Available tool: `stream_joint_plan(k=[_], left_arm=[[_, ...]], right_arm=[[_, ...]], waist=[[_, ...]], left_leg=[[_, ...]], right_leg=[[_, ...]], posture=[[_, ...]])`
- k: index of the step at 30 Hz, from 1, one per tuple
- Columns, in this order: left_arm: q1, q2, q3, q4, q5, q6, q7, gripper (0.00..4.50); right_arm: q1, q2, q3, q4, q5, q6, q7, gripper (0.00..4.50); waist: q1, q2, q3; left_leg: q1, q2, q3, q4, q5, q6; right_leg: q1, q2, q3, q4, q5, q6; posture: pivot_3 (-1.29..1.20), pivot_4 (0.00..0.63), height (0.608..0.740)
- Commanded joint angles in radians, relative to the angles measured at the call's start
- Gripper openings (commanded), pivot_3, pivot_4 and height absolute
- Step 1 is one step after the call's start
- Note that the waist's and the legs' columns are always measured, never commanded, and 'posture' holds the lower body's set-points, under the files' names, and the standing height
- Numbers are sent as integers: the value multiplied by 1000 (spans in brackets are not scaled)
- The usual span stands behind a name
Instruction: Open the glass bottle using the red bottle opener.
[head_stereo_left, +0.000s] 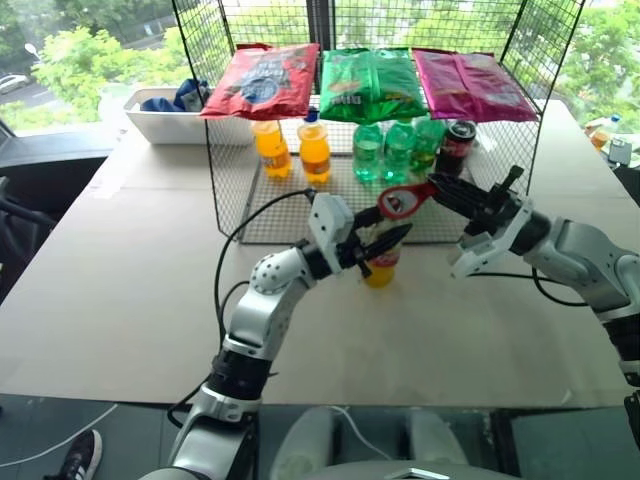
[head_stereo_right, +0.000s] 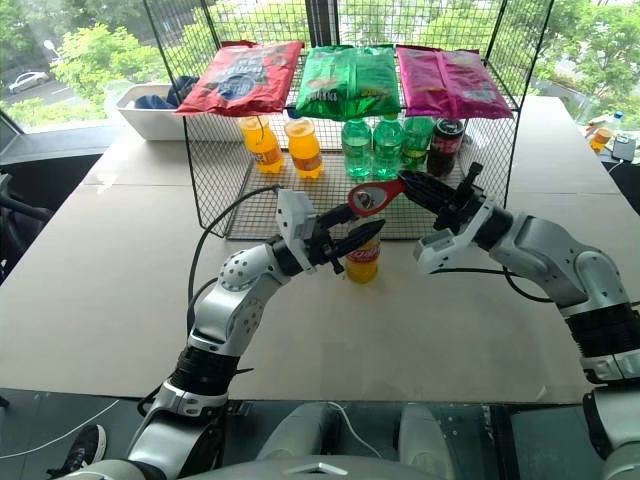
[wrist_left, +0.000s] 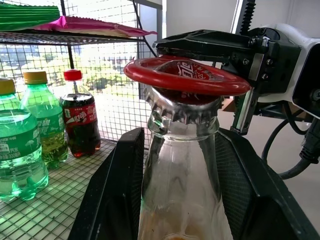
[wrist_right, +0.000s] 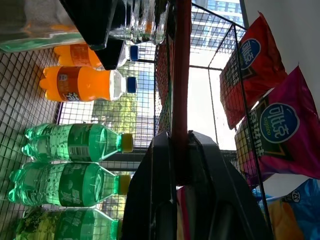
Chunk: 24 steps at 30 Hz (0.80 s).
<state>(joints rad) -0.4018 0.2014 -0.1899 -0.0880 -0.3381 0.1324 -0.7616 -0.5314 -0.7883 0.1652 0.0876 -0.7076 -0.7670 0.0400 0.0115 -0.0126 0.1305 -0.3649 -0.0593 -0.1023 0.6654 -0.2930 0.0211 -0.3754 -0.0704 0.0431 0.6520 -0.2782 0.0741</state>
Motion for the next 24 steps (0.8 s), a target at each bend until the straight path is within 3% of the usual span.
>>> stream_joint_plan(k=[1, 24], left_arm=[[28, 11, -21, 34, 19, 29, -7, 1633], [29, 19, -15, 32, 18, 25, -9, 1633]], right_arm=[[-9, 0, -101, -31, 46, 22, -55, 0], [172, 63, -111, -52, 123, 106, 8, 0]], waist=[[1, 0, 0], [0, 0, 0]], left_leg=[[0, 0, 0, 0, 0, 0], [0, 0, 0, 0, 0, 0]], right_leg=[[0, 0, 0, 0, 0, 0], [0, 0, 0, 0, 0, 0]], posture=[[0, 150, 740], [0, 150, 740]])
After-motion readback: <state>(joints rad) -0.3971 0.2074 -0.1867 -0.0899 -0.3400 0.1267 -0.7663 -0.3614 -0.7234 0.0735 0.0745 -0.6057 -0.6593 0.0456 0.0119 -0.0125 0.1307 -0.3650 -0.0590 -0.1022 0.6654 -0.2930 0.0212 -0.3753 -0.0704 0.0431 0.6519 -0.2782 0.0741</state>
